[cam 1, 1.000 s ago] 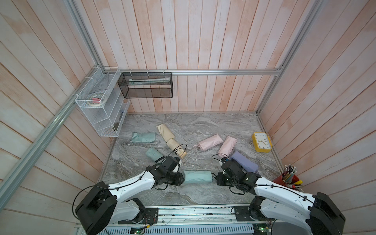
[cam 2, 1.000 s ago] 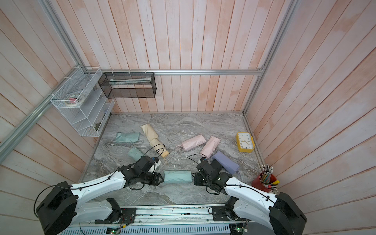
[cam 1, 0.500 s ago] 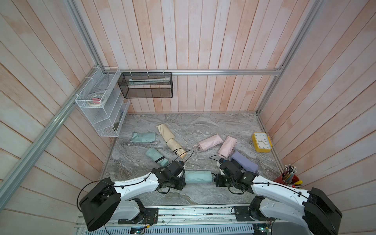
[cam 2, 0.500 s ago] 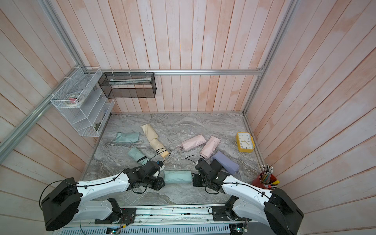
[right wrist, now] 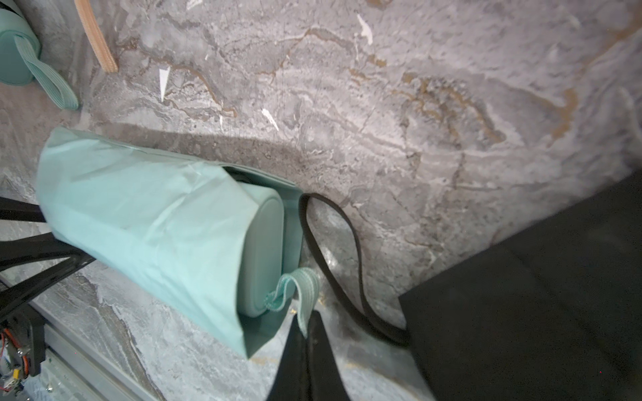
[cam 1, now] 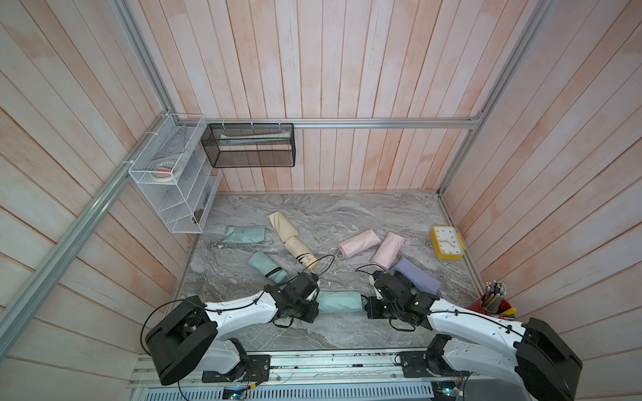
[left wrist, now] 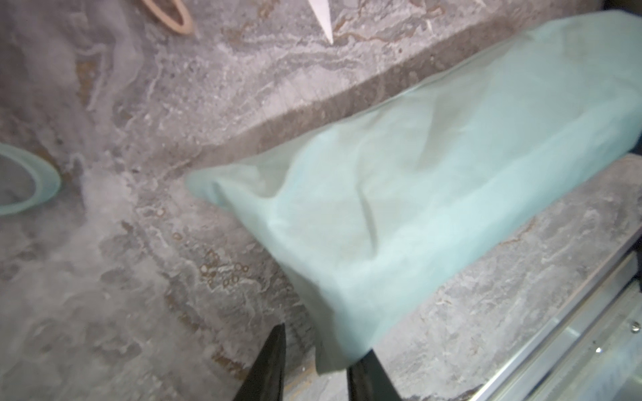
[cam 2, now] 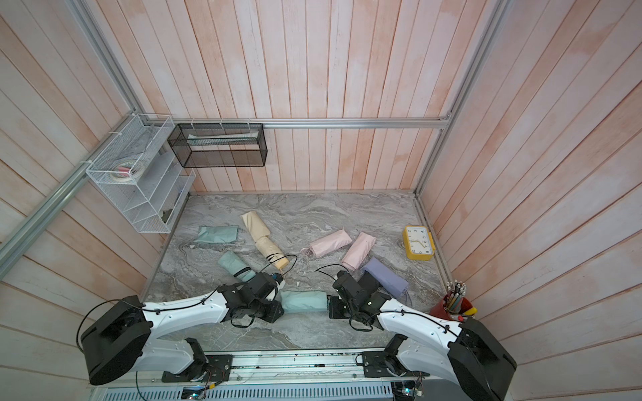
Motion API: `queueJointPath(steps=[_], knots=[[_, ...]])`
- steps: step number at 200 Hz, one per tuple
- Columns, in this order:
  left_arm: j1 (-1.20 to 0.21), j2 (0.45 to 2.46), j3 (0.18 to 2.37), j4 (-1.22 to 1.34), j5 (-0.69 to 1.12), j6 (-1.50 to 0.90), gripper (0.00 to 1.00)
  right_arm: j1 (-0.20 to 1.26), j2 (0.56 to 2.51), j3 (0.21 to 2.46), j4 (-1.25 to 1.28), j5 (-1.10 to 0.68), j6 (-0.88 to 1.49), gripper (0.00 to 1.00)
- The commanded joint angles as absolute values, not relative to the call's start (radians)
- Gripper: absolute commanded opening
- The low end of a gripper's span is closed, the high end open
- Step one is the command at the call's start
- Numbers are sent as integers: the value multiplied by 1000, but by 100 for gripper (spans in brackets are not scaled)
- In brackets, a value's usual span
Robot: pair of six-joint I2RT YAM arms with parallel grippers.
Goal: Take umbrellas out of sleeves
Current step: Take out the umbrella from the umbrella sleeve.
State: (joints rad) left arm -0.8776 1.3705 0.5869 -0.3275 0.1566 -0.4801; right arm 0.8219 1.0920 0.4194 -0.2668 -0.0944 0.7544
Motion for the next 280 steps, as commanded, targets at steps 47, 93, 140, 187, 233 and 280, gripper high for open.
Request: queueJointPath(steps=[47, 93, 140, 187, 233, 280], knots=[[-881, 1385, 591, -333, 143, -473, 5, 817, 1082, 413, -256, -107, 756, 0], [-880, 1407, 590, -329, 112, -514, 0, 818, 1080, 410, -244, -123, 764, 0], [-865, 1393, 583, -306, 88, -553, 0, 819, 1071, 381, -214, -163, 766, 0], [-772, 1345, 529, -254, 148, -571, 0, 822, 1065, 366, -219, -152, 770, 0], [-676, 1285, 486, -225, 212, -574, 0, 824, 1047, 372, -259, -104, 767, 0], [-612, 1278, 489, -230, 243, -548, 0, 823, 1052, 379, -279, -89, 761, 0]])
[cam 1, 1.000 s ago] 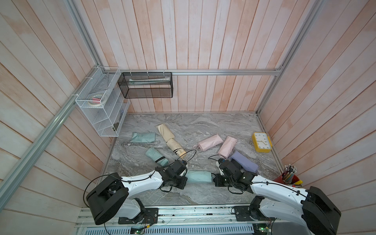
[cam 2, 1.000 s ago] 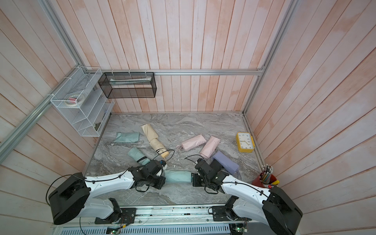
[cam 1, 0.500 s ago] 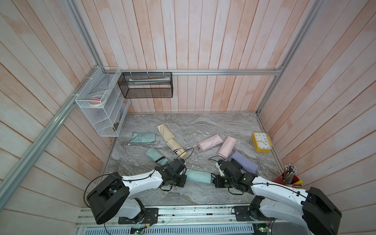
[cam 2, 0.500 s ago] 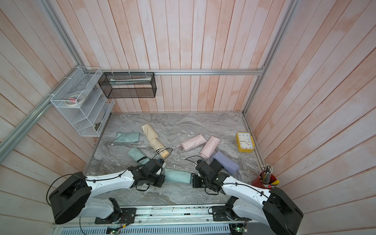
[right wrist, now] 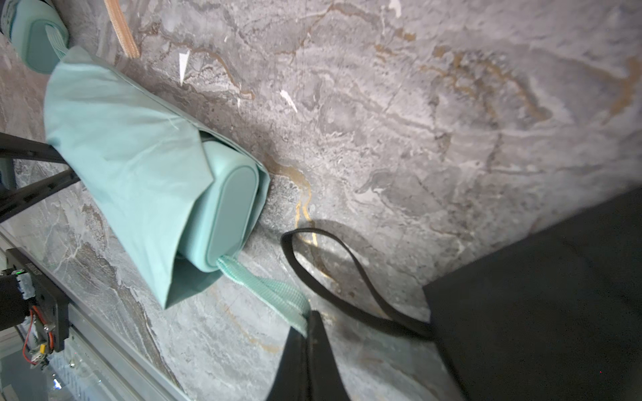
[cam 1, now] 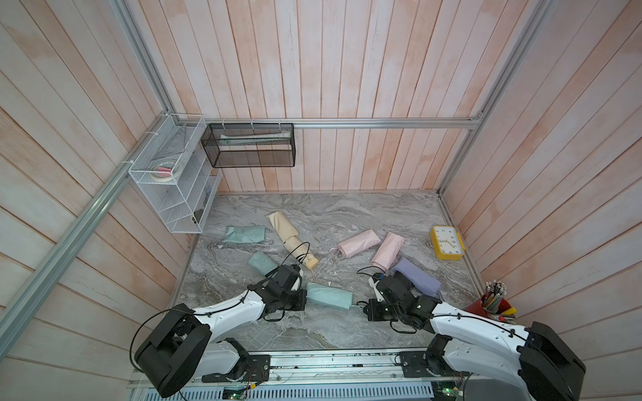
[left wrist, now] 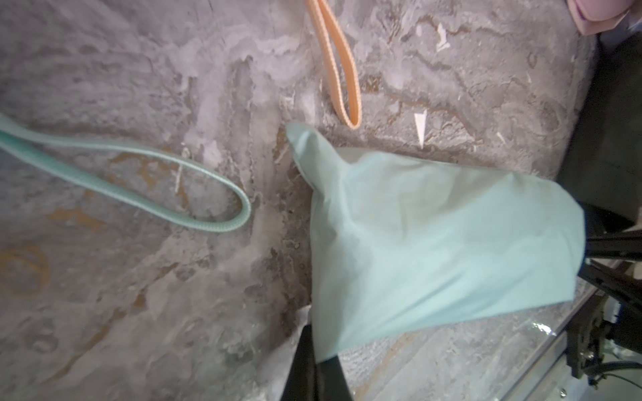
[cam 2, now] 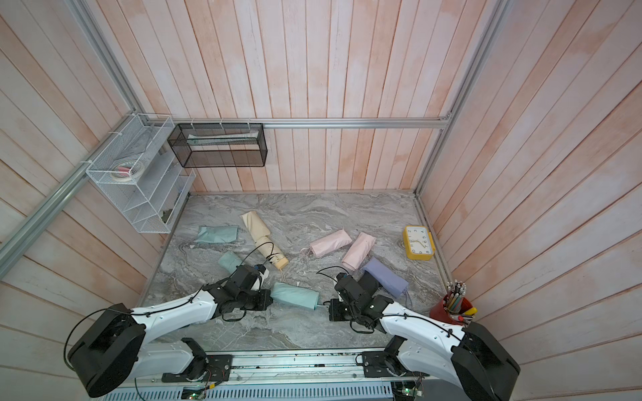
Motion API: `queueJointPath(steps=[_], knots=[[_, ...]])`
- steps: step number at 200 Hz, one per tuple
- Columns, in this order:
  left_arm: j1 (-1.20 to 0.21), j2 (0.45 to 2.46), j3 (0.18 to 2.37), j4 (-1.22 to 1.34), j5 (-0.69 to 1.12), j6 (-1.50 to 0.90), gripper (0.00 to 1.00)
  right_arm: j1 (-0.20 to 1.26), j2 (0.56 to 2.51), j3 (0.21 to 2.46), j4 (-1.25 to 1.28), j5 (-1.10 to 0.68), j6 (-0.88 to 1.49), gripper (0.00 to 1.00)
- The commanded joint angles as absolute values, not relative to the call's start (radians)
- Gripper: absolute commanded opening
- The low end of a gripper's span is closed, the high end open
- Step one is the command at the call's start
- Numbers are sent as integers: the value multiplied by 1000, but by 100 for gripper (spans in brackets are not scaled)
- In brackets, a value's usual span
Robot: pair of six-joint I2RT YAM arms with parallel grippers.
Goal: Take umbrellas out of sleeves
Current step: Take out the umbrella from the umbrella sleeve.
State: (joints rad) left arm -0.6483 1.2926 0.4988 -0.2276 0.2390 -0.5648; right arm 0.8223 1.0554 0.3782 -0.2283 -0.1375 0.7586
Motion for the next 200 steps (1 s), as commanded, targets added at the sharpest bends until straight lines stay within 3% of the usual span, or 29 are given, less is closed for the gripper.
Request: queueJointPath(steps=[1, 200], knots=[[-610, 1278, 489, -229, 243, -548, 0, 824, 1052, 379, -279, -89, 761, 0], [-464, 1245, 471, -231, 327, -508, 0, 823, 1034, 379, -325, -58, 753, 0]])
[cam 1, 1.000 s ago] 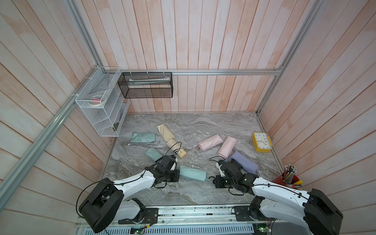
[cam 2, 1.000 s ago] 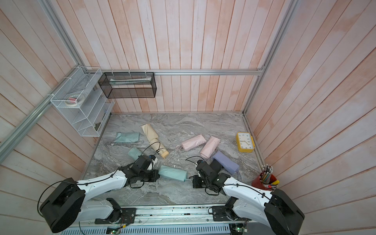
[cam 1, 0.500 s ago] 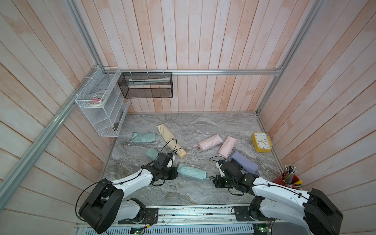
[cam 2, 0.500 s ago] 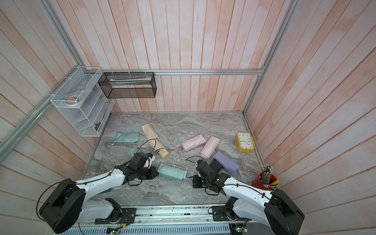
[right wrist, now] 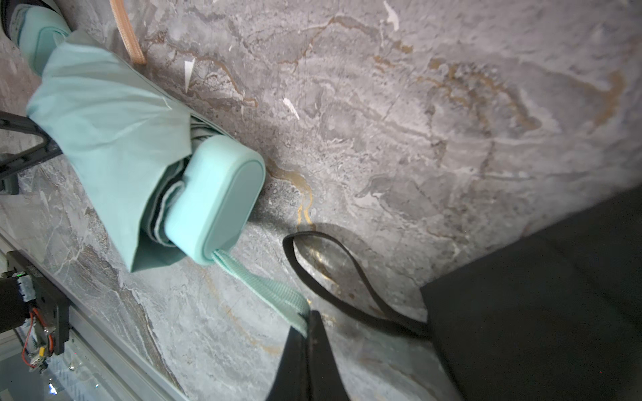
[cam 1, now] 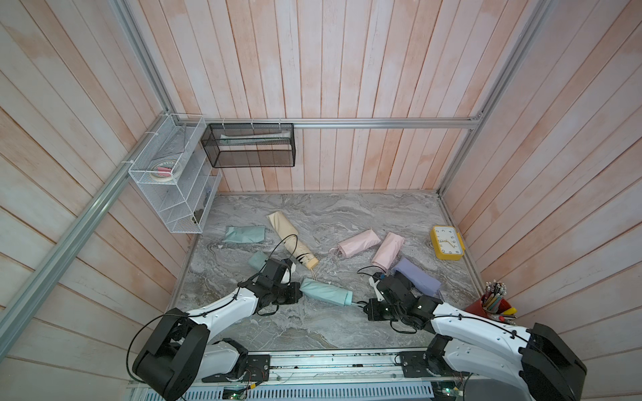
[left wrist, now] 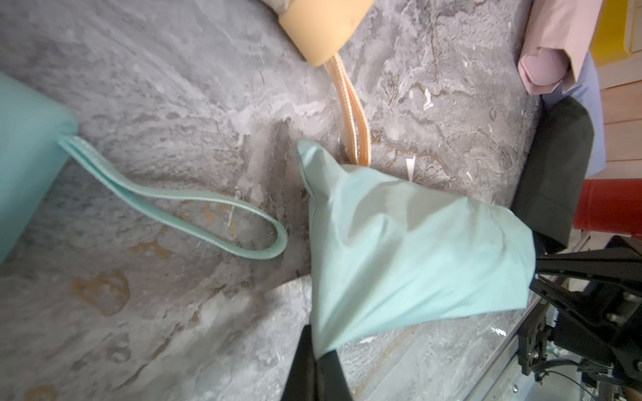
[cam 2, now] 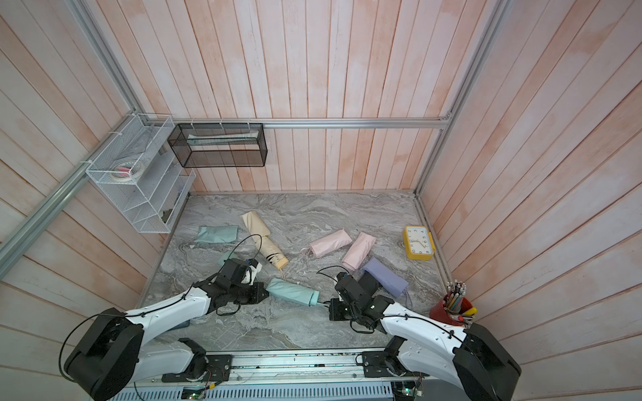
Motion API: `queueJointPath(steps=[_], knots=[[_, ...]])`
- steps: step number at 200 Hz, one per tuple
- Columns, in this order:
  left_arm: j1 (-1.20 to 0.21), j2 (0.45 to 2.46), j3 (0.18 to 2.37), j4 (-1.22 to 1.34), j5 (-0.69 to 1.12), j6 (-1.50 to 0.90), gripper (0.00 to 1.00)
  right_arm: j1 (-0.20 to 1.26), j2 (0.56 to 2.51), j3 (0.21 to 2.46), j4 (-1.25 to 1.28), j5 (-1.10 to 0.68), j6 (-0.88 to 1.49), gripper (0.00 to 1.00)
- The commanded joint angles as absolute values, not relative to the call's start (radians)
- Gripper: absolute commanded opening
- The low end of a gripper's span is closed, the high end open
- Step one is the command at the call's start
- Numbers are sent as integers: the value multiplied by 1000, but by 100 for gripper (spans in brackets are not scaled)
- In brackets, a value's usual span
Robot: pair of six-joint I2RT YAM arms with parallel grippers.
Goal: Take umbrellas out of sleeves
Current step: Take out the umbrella from the umbrella sleeve.
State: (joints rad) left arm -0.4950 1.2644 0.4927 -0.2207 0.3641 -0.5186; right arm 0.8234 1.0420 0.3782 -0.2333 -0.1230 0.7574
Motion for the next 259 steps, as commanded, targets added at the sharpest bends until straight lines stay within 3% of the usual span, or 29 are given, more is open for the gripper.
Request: queueJointPath(steps=[1, 106, 122, 140, 187, 259], knots=[[-463, 1244, 471, -231, 328, -508, 0, 824, 1034, 380, -325, -59, 753, 0], [-440, 1246, 466, -202, 394, -507, 0, 821, 1050, 388, -318, -64, 749, 0], [-440, 1234, 472, -205, 398, -512, 23, 822, 1052, 385, -312, -67, 748, 0], [-439, 1201, 481, -214, 400, -516, 33, 822, 1051, 381, -305, -69, 750, 0], [-440, 1159, 510, -196, 430, -538, 42, 822, 1055, 365, -274, -83, 760, 0], [-439, 1345, 588, -158, 405, -495, 44, 823, 1051, 360, -261, -94, 762, 0]])
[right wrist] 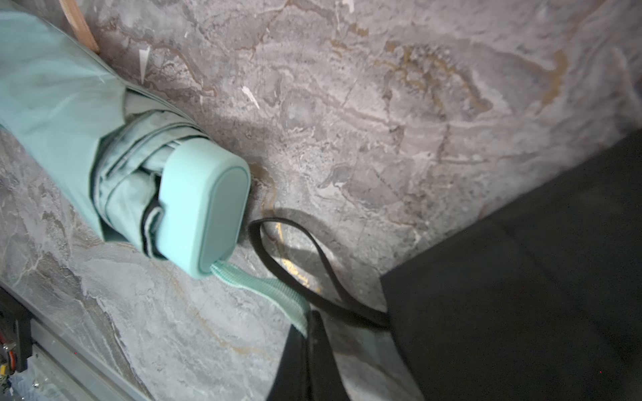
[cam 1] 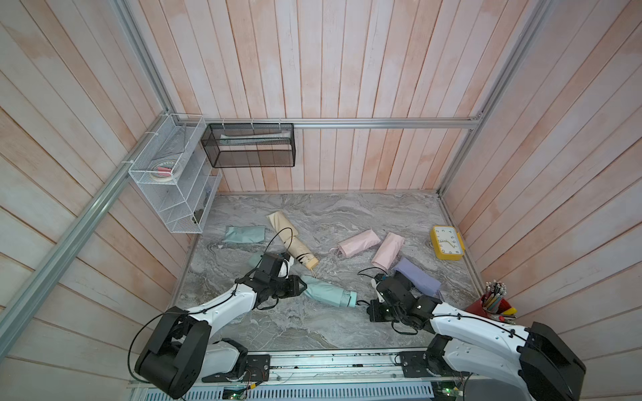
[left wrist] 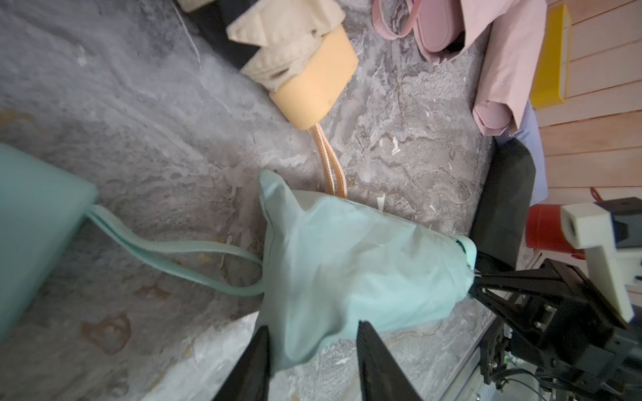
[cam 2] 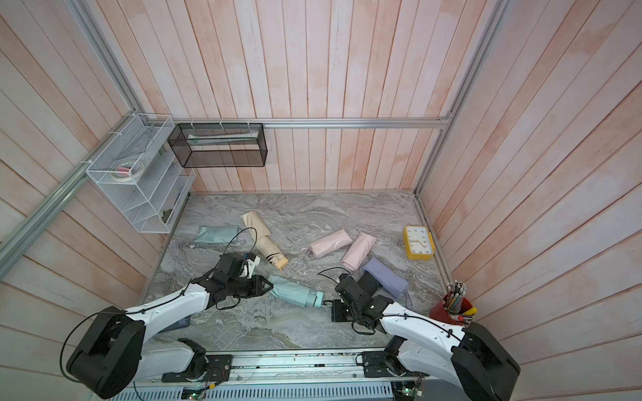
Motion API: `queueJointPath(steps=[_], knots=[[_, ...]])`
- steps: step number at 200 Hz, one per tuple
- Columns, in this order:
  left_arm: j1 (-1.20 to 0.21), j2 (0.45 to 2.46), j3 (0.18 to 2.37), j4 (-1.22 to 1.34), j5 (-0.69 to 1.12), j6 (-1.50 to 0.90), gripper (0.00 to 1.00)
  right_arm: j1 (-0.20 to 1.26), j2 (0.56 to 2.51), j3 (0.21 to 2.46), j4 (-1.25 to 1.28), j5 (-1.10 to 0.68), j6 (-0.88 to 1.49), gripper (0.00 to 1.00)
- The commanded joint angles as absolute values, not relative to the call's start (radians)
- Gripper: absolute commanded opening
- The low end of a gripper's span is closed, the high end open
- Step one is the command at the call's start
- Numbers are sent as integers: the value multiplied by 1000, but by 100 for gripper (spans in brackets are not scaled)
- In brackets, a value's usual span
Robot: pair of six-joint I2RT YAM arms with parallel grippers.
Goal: Take umbrellas out of sleeves
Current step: Take out the umbrella from the umbrella sleeve.
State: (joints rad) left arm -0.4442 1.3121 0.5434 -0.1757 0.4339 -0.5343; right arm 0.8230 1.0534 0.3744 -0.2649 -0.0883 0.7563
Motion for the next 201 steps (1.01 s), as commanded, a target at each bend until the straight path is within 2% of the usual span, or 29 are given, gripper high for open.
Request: queueJointPath(steps=[1, 62, 81, 104, 128, 201], knots=[[-440, 1347, 589, -159, 404, -494, 44, 824, 1051, 359, -261, -95, 762, 0], [-434, 1413, 620, -134, 415, -487, 44, 824, 1042, 343, -246, -104, 772, 0], [-433, 1422, 618, -117, 439, -491, 32, 824, 1036, 341, -248, -103, 773, 0], [-429, 1428, 616, -115, 450, -492, 10, 824, 1030, 340, -253, -101, 773, 0], [-424, 1419, 611, -115, 451, -491, 1, 824, 1029, 339, -253, -101, 774, 0], [-398, 1381, 613, -168, 435, -465, 0, 823, 1009, 345, -289, -79, 768, 0]])
